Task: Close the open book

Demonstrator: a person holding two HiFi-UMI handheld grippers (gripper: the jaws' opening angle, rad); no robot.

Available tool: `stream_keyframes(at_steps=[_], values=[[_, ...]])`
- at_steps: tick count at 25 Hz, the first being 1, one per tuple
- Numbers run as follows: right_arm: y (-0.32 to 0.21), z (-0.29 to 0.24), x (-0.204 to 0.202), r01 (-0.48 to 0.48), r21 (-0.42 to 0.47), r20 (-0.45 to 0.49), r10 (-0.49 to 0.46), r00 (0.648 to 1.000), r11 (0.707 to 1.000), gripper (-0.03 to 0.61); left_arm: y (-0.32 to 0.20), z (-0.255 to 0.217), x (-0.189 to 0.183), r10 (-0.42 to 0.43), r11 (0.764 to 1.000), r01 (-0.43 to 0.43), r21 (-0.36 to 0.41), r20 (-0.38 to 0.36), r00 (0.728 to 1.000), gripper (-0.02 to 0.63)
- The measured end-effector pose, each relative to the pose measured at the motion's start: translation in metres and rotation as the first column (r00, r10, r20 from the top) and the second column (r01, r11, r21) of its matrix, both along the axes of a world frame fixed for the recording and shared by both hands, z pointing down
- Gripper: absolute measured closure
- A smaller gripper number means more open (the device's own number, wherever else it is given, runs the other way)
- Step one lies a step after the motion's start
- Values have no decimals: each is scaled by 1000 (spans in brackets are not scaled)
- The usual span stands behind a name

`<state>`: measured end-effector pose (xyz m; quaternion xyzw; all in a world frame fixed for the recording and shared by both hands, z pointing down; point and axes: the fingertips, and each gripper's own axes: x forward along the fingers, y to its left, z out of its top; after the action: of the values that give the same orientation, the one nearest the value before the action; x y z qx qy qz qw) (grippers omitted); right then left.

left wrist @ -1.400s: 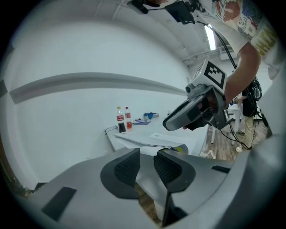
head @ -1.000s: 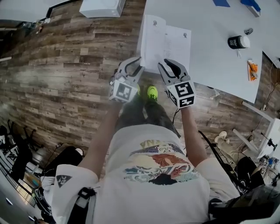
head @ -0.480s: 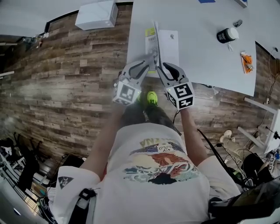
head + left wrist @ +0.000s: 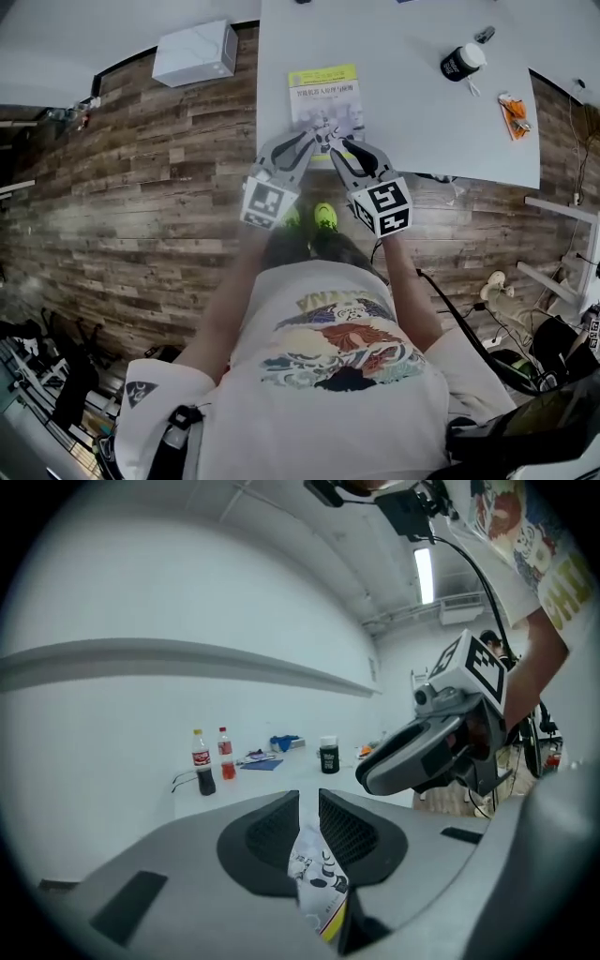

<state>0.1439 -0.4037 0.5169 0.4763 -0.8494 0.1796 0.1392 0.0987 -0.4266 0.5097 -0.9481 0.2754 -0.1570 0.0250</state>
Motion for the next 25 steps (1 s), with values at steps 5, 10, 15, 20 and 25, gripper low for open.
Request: stream_keyframes(at_steps=[5,10,15,20,25], values=[[8,-10,1,18,17,26,-18,1000,1000,472,7,-22,-8,-47,997,40,-64,-114,992,595],[10,-22,-8,42,27,57,-44,997,999,472,14,-40,-22,-117,984,81,-160,-229,966,601],[12,-40,-19,82,56,68,-86,994,995,474,31,-56,-23,-109,983,69,-172,-232,967,603],[11,-54,-30,131,87,82,-138,987,988,474,38,-64,-24,-129,979,84,-184,-247,961,601],[18,-60,-31,151,116,57,-159,986,982,523,50,-70,-18,-132,982,94,-164,-238,962,601]])
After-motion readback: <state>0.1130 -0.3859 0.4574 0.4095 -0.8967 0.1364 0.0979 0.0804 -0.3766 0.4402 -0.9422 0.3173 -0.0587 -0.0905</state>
